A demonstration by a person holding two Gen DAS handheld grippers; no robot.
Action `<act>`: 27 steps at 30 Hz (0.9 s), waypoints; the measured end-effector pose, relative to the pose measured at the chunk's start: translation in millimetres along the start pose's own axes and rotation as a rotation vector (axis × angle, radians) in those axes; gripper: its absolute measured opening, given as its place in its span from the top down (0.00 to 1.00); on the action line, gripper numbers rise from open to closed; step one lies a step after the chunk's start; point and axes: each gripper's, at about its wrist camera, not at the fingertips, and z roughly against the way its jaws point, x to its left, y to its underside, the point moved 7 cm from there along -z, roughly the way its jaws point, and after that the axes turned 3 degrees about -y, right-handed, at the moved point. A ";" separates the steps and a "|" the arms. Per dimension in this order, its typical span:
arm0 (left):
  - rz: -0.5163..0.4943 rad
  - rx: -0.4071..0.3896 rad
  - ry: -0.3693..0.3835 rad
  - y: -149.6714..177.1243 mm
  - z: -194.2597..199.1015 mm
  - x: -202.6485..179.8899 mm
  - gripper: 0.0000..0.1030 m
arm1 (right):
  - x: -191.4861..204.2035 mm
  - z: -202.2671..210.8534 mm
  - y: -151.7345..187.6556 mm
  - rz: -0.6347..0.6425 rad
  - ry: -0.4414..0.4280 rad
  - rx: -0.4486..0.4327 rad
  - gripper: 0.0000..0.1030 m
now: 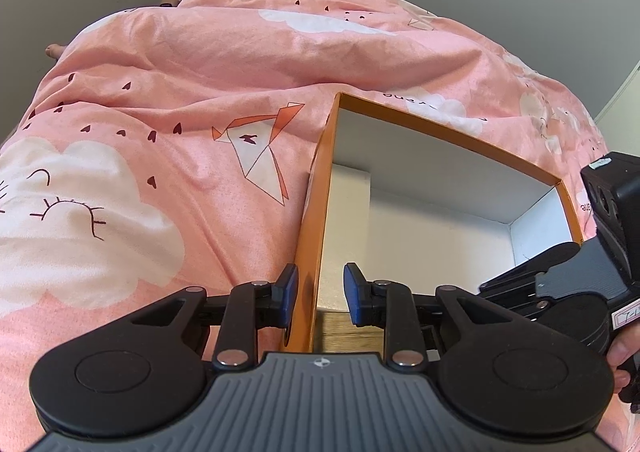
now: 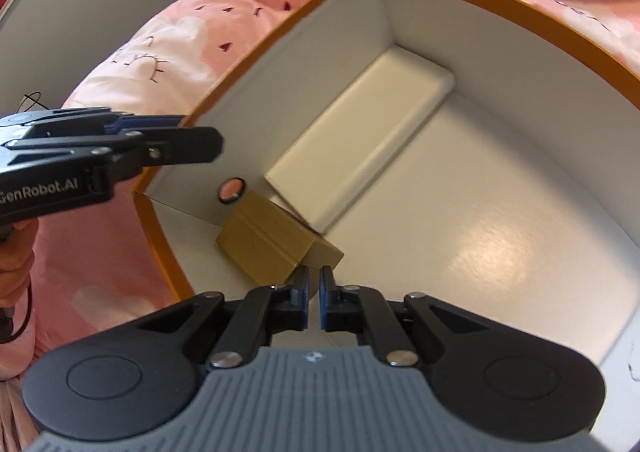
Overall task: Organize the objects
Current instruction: 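Lower the tan box into the shoebox corner and open the right gripper, then grasp the pink wallet beside the black wallet with the right gripper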
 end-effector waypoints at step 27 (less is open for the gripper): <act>-0.153 -0.130 -0.034 18.7 86.0 -39.6 0.69 | 45.6 86.7 34.1 0.019 0.198 -0.325 0.95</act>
